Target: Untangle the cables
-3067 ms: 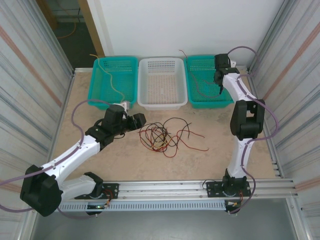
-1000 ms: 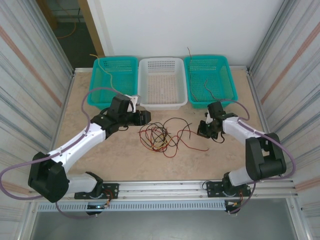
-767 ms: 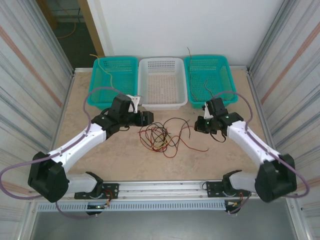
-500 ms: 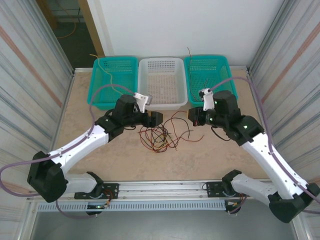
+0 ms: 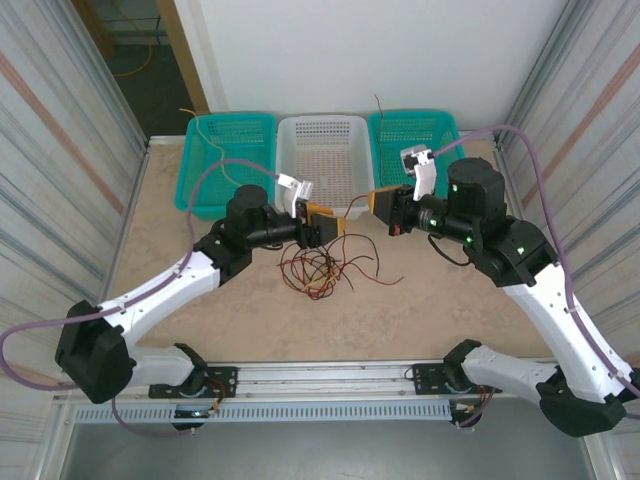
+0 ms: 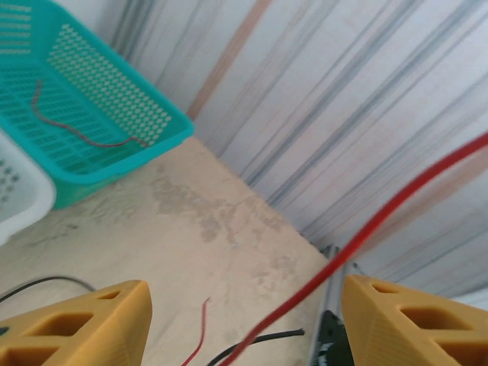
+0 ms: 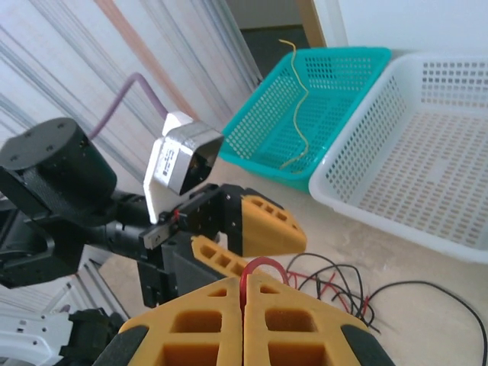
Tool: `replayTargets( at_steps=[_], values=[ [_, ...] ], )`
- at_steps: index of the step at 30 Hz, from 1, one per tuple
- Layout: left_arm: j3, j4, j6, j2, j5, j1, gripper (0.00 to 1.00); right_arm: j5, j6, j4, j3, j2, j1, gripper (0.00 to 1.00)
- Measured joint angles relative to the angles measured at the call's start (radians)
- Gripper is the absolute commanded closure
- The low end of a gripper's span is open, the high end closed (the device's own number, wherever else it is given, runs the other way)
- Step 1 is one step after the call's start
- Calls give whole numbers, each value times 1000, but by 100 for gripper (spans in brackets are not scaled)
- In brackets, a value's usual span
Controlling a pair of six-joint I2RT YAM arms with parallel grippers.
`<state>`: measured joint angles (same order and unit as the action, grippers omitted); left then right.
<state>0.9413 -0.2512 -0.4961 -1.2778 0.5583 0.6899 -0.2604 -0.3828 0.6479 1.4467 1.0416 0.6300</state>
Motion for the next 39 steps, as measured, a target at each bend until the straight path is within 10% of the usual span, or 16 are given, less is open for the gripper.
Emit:
replayTargets(
  at_steps=[6, 16, 25, 39],
  values=[
    [26, -23, -4, -21, 56, 15, 42, -29, 0, -41, 32, 35, 0, 100],
    [138, 13, 29, -35, 47, 19, 100, -48, 0, -71, 64, 42, 0, 97],
    [146, 65, 47, 34, -13, 19, 100, 13, -5, -105, 45, 24, 0, 37],
    [214, 13, -31, 156, -17, -114, 100, -21, -105, -258, -208, -20, -28, 33]
  ],
)
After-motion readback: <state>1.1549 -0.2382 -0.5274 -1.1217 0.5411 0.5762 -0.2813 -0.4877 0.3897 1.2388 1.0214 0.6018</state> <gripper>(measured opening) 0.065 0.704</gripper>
